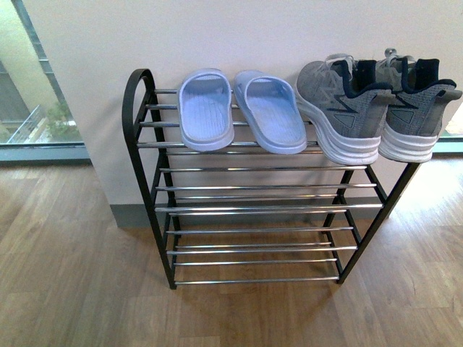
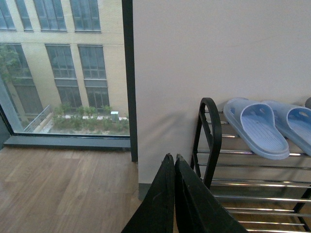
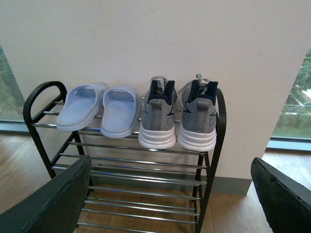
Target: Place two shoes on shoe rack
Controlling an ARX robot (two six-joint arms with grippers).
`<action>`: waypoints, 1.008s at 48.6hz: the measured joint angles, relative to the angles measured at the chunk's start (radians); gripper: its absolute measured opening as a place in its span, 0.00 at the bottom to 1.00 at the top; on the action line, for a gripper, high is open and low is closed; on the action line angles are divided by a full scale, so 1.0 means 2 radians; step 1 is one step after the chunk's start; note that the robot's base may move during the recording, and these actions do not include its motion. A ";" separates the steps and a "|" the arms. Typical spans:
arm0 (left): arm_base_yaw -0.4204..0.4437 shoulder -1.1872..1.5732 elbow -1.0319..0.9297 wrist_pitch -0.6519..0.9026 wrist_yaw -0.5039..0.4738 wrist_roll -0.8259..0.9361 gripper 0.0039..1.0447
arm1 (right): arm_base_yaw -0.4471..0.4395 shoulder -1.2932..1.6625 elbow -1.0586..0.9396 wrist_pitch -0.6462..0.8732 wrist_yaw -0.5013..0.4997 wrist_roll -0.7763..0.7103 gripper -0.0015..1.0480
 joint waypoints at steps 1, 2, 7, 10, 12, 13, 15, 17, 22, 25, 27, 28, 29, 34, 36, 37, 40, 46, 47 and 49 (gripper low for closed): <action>0.000 -0.004 0.000 -0.004 0.000 0.000 0.01 | 0.000 0.000 0.000 0.000 0.000 0.000 0.91; 0.000 -0.008 0.000 -0.007 0.000 0.000 0.01 | 0.000 0.000 0.000 0.000 0.000 0.000 0.91; 0.000 -0.030 0.000 -0.030 0.000 0.000 0.01 | 0.000 0.000 0.000 0.000 0.000 0.000 0.91; 0.000 -0.041 0.000 -0.041 0.000 0.000 0.01 | 0.000 0.000 0.000 0.000 0.000 0.000 0.91; 0.000 -0.049 0.000 -0.049 0.000 0.000 0.01 | 0.000 0.000 0.000 0.000 0.000 0.000 0.91; 0.000 -0.054 0.000 -0.054 0.000 0.000 0.01 | 0.000 0.000 0.000 0.000 0.000 0.000 0.91; 0.000 -0.061 0.000 -0.060 0.000 0.000 0.01 | 0.000 0.000 0.000 0.000 0.000 0.000 0.91; 0.000 -0.067 0.000 -0.067 0.000 0.000 0.01 | 0.000 0.000 0.000 0.000 0.000 0.000 0.91; 0.000 -0.078 0.000 -0.078 0.000 0.000 0.01 | 0.000 0.000 0.000 0.000 0.000 0.000 0.91; 0.000 -0.087 0.000 -0.087 0.000 0.000 0.01 | 0.000 0.000 0.000 0.000 0.000 0.000 0.91; 0.000 -0.111 0.000 -0.120 0.000 0.000 0.01 | 0.000 0.000 0.000 0.000 0.000 0.000 0.91; 0.000 -0.126 0.000 -0.141 0.000 0.000 0.01 | 0.000 0.000 0.000 0.000 0.000 0.000 0.91; 0.000 -0.139 0.000 -0.157 0.000 0.000 0.01 | 0.000 0.000 0.000 0.000 0.000 0.000 0.91; 0.000 -0.165 0.000 -0.172 0.000 0.000 0.01 | 0.000 0.000 0.000 0.000 0.000 0.000 0.91; 0.000 -0.166 0.000 -0.175 0.000 0.000 0.01 | 0.000 0.000 0.000 0.000 0.000 0.000 0.91; 0.000 -0.166 0.000 -0.175 0.000 0.000 0.01 | 0.000 0.000 0.000 0.000 0.000 0.000 0.91; 0.001 -0.167 0.000 -0.175 0.000 0.000 0.01 | 0.000 0.000 0.000 0.000 0.000 0.000 0.91; 0.001 -0.167 0.000 -0.175 0.000 0.000 0.01 | 0.000 0.000 0.000 0.000 0.000 0.000 0.91; 0.001 -0.167 0.000 -0.175 0.000 0.000 0.01 | 0.000 0.000 0.000 0.000 0.000 0.000 0.91; 0.001 -0.167 0.000 -0.175 0.000 0.000 0.01 | 0.000 0.000 0.000 0.000 0.000 0.000 0.91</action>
